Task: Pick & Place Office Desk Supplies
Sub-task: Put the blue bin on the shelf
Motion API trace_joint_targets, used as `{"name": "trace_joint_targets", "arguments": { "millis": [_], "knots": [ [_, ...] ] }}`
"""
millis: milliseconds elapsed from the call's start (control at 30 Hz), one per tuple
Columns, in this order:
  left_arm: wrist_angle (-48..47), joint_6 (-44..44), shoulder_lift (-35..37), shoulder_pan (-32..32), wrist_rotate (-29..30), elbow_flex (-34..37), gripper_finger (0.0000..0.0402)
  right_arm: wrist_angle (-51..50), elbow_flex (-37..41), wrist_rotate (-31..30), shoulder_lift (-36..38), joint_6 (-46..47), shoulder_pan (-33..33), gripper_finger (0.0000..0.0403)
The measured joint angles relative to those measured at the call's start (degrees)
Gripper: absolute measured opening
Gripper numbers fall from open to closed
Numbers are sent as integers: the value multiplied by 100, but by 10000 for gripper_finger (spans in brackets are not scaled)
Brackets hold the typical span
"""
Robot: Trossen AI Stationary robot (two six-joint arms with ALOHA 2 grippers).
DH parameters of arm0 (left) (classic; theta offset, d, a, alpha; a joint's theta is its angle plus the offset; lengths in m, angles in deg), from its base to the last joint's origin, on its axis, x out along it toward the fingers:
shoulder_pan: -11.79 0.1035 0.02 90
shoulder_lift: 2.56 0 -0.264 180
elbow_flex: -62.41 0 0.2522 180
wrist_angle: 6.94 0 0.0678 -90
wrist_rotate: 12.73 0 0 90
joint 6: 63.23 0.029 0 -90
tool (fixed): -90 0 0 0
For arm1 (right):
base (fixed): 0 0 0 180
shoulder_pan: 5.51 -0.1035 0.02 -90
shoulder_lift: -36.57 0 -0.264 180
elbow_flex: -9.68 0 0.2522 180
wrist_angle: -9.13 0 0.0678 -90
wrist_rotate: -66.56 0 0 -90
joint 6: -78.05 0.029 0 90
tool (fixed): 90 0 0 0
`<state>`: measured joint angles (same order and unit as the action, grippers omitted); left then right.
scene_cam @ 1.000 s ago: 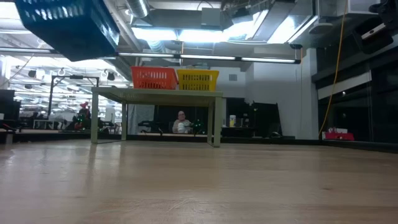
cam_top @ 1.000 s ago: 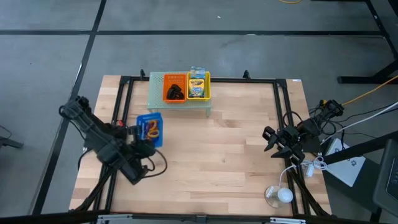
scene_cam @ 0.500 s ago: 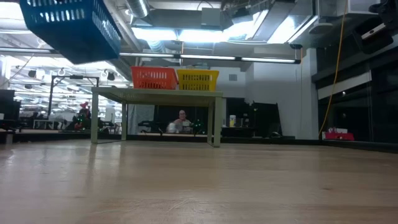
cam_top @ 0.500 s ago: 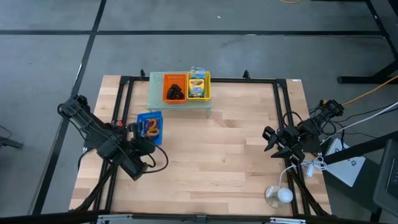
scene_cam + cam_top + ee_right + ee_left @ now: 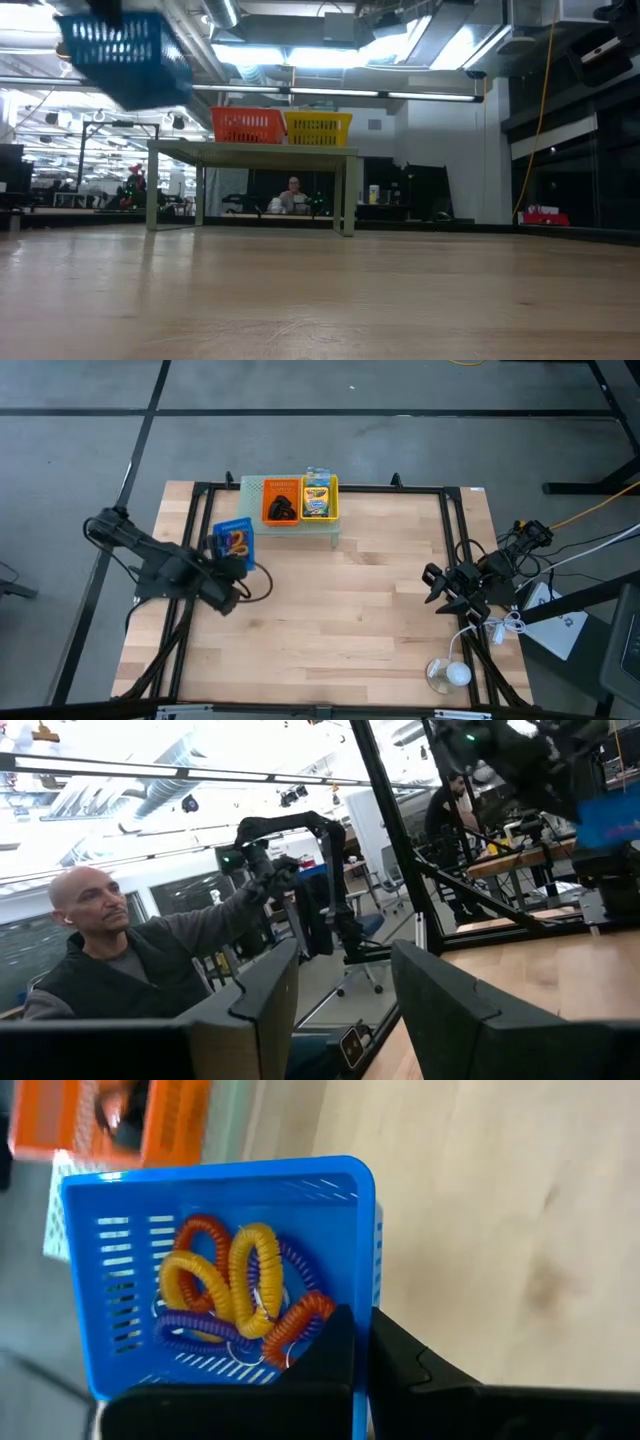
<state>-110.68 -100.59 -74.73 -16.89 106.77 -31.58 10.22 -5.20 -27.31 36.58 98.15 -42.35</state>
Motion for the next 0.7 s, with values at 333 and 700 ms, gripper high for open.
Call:
{"name": "trace_joint_targets", "arguments": {
  "millis": [333,700],
  "knots": [
    [-4,828,237,760,-60,880,3,-92,0,-6,0,-7,0,162],
    [-4,2367,237,1783,261,884,3,-111,0,-279,0,-20,0,162]
  ]
}}
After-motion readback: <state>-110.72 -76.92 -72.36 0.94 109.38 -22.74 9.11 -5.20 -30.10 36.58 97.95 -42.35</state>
